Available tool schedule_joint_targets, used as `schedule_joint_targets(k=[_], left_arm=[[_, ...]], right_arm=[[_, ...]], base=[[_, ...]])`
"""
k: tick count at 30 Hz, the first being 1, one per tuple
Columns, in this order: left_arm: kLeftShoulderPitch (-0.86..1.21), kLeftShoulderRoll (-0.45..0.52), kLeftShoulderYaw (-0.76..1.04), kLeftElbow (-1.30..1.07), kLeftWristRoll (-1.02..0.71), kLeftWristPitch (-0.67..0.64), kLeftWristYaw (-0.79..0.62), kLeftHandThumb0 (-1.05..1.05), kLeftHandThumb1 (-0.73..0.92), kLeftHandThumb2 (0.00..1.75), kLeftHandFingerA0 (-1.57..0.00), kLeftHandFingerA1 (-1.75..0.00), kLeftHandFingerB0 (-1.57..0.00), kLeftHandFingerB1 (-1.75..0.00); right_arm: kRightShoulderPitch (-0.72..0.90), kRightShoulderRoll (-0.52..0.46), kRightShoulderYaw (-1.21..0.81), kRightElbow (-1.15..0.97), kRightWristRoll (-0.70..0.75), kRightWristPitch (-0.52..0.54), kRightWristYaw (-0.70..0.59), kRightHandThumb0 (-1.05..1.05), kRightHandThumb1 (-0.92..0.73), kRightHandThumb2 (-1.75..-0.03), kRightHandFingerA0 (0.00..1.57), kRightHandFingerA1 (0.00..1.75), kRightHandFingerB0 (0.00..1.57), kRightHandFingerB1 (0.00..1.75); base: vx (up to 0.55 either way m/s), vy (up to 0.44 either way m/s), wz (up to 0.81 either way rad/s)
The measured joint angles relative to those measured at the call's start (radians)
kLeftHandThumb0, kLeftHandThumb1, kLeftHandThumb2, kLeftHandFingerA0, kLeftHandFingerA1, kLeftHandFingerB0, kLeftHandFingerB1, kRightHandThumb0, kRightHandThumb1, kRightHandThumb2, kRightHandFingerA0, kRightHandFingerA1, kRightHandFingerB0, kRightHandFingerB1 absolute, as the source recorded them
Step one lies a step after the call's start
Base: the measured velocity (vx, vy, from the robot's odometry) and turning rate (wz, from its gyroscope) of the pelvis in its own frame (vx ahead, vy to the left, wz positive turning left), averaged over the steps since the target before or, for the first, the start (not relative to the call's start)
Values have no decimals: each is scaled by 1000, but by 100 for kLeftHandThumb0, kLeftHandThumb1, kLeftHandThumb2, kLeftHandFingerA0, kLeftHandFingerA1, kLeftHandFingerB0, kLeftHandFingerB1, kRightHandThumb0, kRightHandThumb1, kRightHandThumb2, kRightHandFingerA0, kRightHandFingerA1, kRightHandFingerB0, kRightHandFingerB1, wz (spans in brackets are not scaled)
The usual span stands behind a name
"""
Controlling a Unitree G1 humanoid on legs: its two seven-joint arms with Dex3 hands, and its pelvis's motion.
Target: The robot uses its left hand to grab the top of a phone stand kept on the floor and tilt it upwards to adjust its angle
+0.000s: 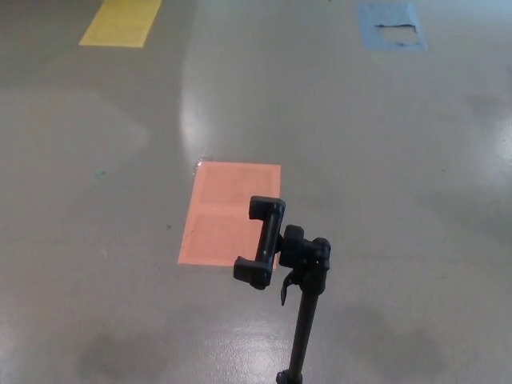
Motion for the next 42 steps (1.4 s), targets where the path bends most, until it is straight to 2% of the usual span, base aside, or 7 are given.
schedule_joint_targets(k=[1, 6, 8, 13, 14, 28, 42], left_arm=[[1, 0, 0, 3, 0, -5, -1, -63, 85, 67, -38, -39, -12, -23], [21, -5, 22, -15, -7, -70, 11, -60, 80, 65, -24, -32, -12, -23], [25, -9, 24, -43, -7, -91, 19, -33, 57, 108, 0, -46, 0, -48], [36, -11, 18, -189, -1, -160, 44, -64, 81, 64, -25, -32, -11, -25], [39, -11, 16, -218, 0, -169, 47, -68, 66, 93, -19, -46, -5, -33], [41, 74, -9, -718, 77, -223, 70, -68, 71, 61, -27, -33, -6, -25], [-31, 220, -65, -1052, 250, -251, 82, -79, 56, 89, -29, -47, 0, -15]], right_arm=[[0, 0, 1, 5, -1, -2, 1, -66, -83, -65, 22, 37, 25, 32], [6, 0, 5, 23, -7, -17, 6, -64, -82, -65, 22, 37, 25, 32], [6, 0, 7, 26, -9, -18, 6, -64, -82, -65, 22, 37, 24, 32], [5, 0, 12, 30, -10, -23, 9, -64, -81, -64, 24, 38, 27, 33], [5, 0, 13, 30, -11, -23, 10, -65, -80, -64, 23, 38, 26, 32], [-8, 0, 16, 32, -11, -23, 12, -65, -80, -64, 23, 40, 27, 34], [-29, -2, 20, 32, -12, -23, 15, -65, -77, -63, 20, 39, 25, 32]], base=[[0, 0, 0], [0, 0, 0], [0, 0, 0], [0, 0, 0], [0, 0, 0], [0, 0, 0], [0, 0, 0]])
